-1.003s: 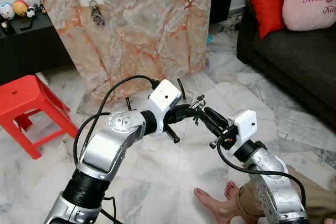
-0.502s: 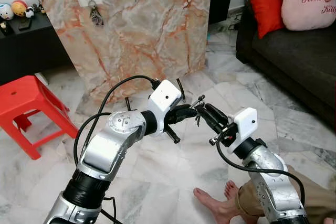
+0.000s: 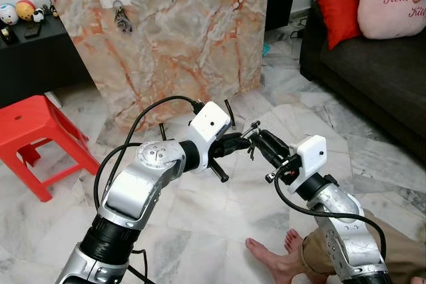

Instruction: Hang keys on a hook

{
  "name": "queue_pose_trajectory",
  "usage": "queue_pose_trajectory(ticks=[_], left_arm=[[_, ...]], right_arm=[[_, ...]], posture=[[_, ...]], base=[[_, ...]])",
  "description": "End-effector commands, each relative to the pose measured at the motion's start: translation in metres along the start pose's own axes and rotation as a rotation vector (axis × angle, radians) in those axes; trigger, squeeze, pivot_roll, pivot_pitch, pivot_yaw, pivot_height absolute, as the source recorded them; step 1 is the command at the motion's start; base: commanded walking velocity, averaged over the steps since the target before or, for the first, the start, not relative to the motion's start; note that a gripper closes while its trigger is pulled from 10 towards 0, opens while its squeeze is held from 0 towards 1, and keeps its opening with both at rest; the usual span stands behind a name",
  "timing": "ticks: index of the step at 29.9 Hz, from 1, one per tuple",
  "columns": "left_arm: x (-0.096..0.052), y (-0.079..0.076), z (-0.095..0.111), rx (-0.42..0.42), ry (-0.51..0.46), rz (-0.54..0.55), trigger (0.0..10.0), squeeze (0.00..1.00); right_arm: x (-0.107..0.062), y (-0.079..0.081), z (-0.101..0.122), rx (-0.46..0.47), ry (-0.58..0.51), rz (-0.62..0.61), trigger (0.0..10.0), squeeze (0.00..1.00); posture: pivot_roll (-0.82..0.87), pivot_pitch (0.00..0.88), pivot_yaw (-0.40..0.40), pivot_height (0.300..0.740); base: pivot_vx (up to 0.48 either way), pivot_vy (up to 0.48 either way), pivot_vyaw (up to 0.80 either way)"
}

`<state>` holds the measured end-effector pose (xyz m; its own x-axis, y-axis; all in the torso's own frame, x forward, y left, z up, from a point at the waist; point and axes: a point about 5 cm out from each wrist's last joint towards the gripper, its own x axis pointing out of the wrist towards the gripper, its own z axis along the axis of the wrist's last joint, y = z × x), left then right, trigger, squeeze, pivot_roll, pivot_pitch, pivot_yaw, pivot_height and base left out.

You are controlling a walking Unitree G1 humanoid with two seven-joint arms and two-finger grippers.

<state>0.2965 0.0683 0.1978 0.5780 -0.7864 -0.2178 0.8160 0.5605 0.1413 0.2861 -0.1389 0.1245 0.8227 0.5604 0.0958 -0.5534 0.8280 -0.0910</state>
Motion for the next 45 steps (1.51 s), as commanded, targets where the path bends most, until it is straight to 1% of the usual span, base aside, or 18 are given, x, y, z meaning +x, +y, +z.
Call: queue_pose_trajectory(ticks=[1,13,22,31,32,34,35,37,38,39,45], left_arm=[[0.001,-0.001,0.004,0.023,-0.007,-0.006,10.0,0.00],[0.000,-0.001,0.004,0.024,-0.006,-0.005,10.0,0.00],[0.001,0.000,0.004,0.029,-0.004,-0.001,10.0,0.00],[0.001,0.000,0.004,0.032,-0.002,-0.002,10.0,0.00],[0.001,0.000,0.003,0.032,-0.002,-0.002,10.0,0.00],[0.001,0.000,0.004,0.032,-0.002,-0.003,10.0,0.00],[0.001,0.000,0.004,0.031,-0.002,-0.002,10.0,0.00],[0.001,0.000,0.003,0.031,-0.002,-0.002,10.0,0.00],[0.001,0.000,0.003,0.031,-0.001,-0.001,10.0,0.00],[0.001,0.000,0.003,0.031,-0.001,-0.001,10.0,0.00],[0.001,-0.001,0.003,0.031,-0.001,-0.002,10.0,0.00]], right_arm=[[0.003,-0.004,0.002,-0.012,-0.005,-0.012,10.0,0.00],[0.007,-0.005,0.002,-0.010,-0.012,-0.008,10.0,0.00],[0.009,-0.002,0.001,-0.006,-0.012,0.026,10.0,0.00],[0.010,-0.005,-0.001,-0.013,-0.003,0.013,10.0,0.00],[0.010,-0.005,-0.001,-0.013,-0.004,0.013,7.5,0.00],[0.010,-0.005,-0.001,-0.013,-0.004,0.014,7.5,0.00],[0.011,-0.005,0.000,-0.012,-0.009,0.016,2.5,0.00],[0.011,-0.005,0.001,-0.014,-0.014,0.017,2.5,0.00],[0.012,-0.005,0.001,-0.016,-0.018,0.018,4.3,0.00],[0.013,-0.005,0.002,-0.017,-0.019,0.018,10.0,0.00],[0.015,-0.005,0.003,-0.018,-0.026,0.028,10.0,0.00]], posture=[[-0.05,0.054,0.040,0.740],[-0.04,0.057,0.040,0.740],[-0.04,0.057,0.040,0.740],[-0.04,0.057,0.039,0.740],[-0.04,0.057,0.039,0.740],[-0.04,0.057,0.039,0.740],[-0.04,0.057,0.039,0.740],[-0.04,0.057,0.039,0.740],[-0.04,0.057,0.039,0.740],[-0.04,0.057,0.039,0.740],[-0.04,0.057,0.039,0.740]], base=[[0.000,0.000,0.00],[0.000,0.000,0.00],[0.000,0.000,0.00],[0.000,0.000,0.00],[0.000,0.000,0.00],[0.000,0.000,0.00],[0.000,0.000,0.00],[0.000,0.000,0.00],[0.000,0.000,0.00],[0.000,0.000,0.00],[0.000,0.000,0.00]])
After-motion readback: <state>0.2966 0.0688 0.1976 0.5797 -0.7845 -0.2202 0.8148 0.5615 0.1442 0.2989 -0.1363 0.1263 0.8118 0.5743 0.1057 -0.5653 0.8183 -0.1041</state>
